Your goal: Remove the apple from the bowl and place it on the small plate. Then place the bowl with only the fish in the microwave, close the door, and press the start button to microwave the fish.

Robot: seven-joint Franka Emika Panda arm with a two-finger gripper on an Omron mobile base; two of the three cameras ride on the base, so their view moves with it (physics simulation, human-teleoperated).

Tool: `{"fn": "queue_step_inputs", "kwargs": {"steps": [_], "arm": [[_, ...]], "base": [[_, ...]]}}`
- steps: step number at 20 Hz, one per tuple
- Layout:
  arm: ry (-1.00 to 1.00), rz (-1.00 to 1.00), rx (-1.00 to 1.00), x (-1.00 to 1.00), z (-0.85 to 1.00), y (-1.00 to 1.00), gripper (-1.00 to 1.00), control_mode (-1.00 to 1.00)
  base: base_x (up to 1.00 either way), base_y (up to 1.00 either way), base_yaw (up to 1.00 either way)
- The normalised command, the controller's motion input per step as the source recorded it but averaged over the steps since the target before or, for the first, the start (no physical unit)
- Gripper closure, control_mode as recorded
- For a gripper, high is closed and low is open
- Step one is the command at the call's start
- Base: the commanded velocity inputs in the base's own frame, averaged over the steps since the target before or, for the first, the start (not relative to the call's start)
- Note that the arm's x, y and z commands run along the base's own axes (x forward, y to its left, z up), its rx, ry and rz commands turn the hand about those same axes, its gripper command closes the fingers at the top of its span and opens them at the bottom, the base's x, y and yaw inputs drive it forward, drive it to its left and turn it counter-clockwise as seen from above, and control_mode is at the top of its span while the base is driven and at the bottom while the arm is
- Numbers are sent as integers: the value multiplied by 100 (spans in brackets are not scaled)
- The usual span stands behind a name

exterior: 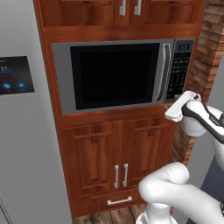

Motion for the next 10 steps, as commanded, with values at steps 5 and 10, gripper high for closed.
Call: {"fn": "queue_step_inputs", "kwargs": {"steps": [5,10], "arm": [[0,5,0,25,-14,-21,-100,-100],[1,3,0,29,-21,-6,-100,-100]], "base": [[0,0,0],[0,0,0]]}}
